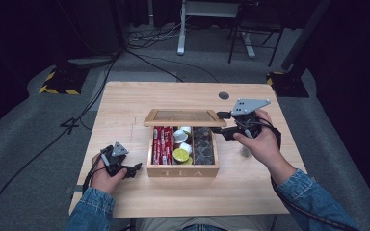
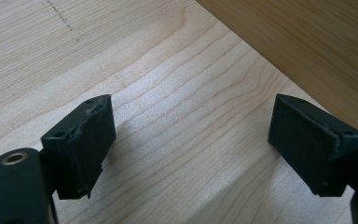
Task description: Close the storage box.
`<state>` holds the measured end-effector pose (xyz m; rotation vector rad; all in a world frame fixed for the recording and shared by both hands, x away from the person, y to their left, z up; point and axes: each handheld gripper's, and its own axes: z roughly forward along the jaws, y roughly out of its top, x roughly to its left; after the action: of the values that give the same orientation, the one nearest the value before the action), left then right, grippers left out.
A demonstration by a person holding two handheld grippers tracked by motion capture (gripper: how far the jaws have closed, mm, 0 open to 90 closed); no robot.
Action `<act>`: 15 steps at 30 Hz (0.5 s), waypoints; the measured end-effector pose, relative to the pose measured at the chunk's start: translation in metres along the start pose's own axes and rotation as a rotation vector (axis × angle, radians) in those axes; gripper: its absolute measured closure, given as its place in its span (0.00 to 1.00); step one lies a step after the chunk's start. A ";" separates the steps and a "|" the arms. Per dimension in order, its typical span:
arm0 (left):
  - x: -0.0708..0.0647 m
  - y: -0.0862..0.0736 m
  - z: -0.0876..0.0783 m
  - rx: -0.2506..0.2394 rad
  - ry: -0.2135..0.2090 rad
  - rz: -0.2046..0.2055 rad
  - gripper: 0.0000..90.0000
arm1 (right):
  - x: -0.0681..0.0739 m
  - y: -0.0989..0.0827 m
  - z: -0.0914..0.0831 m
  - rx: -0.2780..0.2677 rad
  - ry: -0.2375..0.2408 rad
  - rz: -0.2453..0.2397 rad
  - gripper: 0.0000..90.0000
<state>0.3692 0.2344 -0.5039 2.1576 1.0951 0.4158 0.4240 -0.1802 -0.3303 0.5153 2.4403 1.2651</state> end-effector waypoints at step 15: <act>0.000 0.000 0.000 0.000 -0.002 -0.002 0.17 | 0.024 -0.022 0.005 0.017 -0.037 -0.084 0.39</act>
<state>0.3691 0.2343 -0.5039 2.1568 1.0962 0.4128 0.4013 -0.1778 -0.3545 0.4326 2.4176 1.1914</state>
